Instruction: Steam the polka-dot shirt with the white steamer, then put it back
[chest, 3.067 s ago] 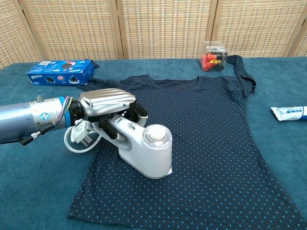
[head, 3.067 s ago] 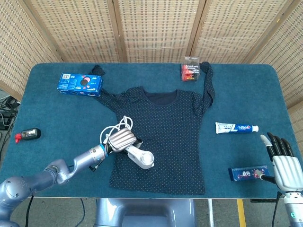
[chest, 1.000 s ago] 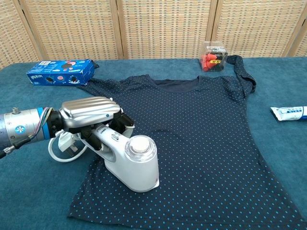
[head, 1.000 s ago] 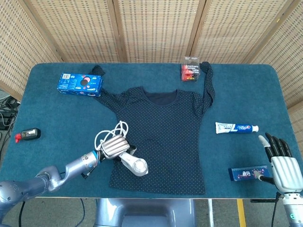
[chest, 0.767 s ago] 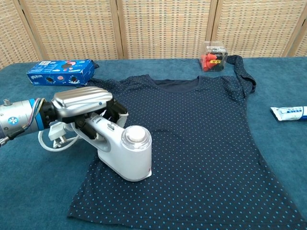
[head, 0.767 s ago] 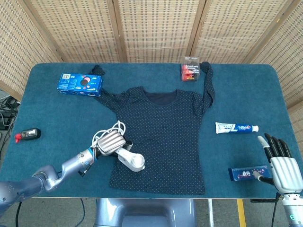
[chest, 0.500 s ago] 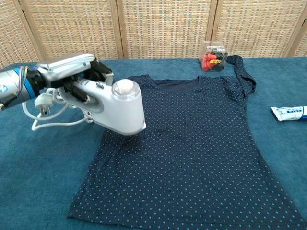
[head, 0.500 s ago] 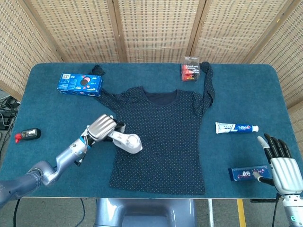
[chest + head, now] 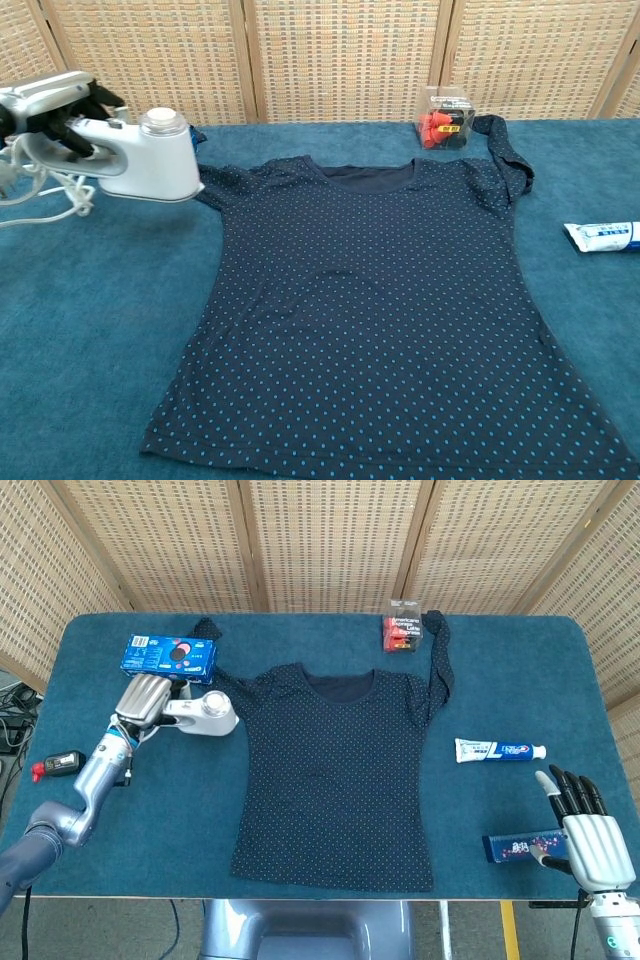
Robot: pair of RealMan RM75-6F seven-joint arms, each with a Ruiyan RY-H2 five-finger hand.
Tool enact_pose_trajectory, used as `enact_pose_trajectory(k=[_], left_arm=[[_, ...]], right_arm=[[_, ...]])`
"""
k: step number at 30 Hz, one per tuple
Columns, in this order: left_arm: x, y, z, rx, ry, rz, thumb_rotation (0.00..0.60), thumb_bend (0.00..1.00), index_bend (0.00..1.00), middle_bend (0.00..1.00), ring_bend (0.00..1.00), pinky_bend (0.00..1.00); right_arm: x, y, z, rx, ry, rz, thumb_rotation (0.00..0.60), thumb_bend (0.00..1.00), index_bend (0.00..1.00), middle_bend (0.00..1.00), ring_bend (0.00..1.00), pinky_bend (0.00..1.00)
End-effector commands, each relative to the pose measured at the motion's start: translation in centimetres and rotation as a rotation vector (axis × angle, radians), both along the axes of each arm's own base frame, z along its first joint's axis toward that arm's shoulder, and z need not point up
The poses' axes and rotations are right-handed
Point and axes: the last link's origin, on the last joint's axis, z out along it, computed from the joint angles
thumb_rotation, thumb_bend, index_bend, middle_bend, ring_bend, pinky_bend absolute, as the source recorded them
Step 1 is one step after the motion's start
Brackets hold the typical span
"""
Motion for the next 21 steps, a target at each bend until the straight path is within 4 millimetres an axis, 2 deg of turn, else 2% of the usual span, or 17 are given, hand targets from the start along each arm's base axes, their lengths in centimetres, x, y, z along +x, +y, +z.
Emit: enact_pose_trajectory(k=[1, 10, 11, 13, 14, 15, 16, 17, 19, 20, 21], left_arm=[[-2.2, 0.6, 0.0, 0.019, -0.019, 0.114, 0.6, 0.56, 1.0, 0.77, 0.71, 0.87], [-3.6, 1.4, -1.3, 0.017, -0.009, 0.213, 0.6, 0.52, 1.0, 0.76, 0.71, 0.86], [-3.7, 1.4, -1.5, 0.012, -0.008, 0.219, 0.6, 0.5, 0.99, 0.75, 0.71, 0.85], [-3.7, 1.4, -1.9, 0.007, -0.006, 0.223, 0.6, 0.39, 0.93, 0.72, 0.69, 0.83], [-3.7, 1.4, -2.0, 0.005, -0.006, 0.224, 0.6, 0.27, 0.84, 0.66, 0.65, 0.78], [-3.7, 1.3, -2.1, 0.005, -0.008, 0.225, 0.6, 0.14, 0.69, 0.57, 0.58, 0.71], [-3.7, 1.3, -2.2, 0.003, -0.011, 0.226, 0.6, 0.07, 0.58, 0.5, 0.53, 0.65], [-3.7, 1.3, -2.2, 0.001, -0.014, 0.228, 0.6, 0.02, 0.41, 0.38, 0.43, 0.56], [-3.8, 1.3, -2.4, -0.017, -0.028, 0.238, 0.6, 0.0, 0.19, 0.2, 0.27, 0.41], [-3.8, 1.3, -2.4, -0.021, -0.037, 0.241, 0.6, 0.0, 0.1, 0.11, 0.19, 0.34], [-3.8, 1.3, -2.4, -0.026, -0.056, 0.243, 0.6, 0.0, 0.06, 0.06, 0.15, 0.3]], right_arm=[[-0.1, -0.1, -0.1, 0.001, 0.005, -0.005, 0.6, 0.0, 0.06, 0.0, 0.0, 0.0], [-0.3, -0.4, -0.4, -0.002, 0.019, -0.021, 0.6, 0.0, 0.07, 0.0, 0.0, 0.0], [-0.3, -0.4, -0.4, -0.001, 0.019, -0.022, 0.6, 0.0, 0.07, 0.0, 0.0, 0.0], [-0.3, -0.4, -0.5, 0.0, 0.02, -0.024, 0.6, 0.0, 0.07, 0.0, 0.0, 0.0], [-0.3, -0.4, -0.5, 0.001, 0.019, -0.024, 0.6, 0.0, 0.07, 0.0, 0.0, 0.0], [-0.3, -0.4, -0.5, 0.001, 0.019, -0.024, 0.6, 0.0, 0.07, 0.0, 0.0, 0.0], [-0.3, -0.4, -0.5, 0.001, 0.019, -0.024, 0.6, 0.0, 0.07, 0.0, 0.0, 0.0], [-0.3, -0.4, -0.5, 0.001, 0.018, -0.024, 0.6, 0.0, 0.07, 0.0, 0.0, 0.0], [-0.3, -0.4, -0.4, -0.001, 0.015, -0.023, 0.6, 0.0, 0.07, 0.0, 0.0, 0.0], [-0.3, -0.4, -0.4, -0.002, 0.015, -0.023, 0.6, 0.0, 0.07, 0.0, 0.0, 0.0], [-0.3, -0.4, -0.3, -0.003, 0.013, -0.021, 0.6, 0.0, 0.07, 0.0, 0.0, 0.0]])
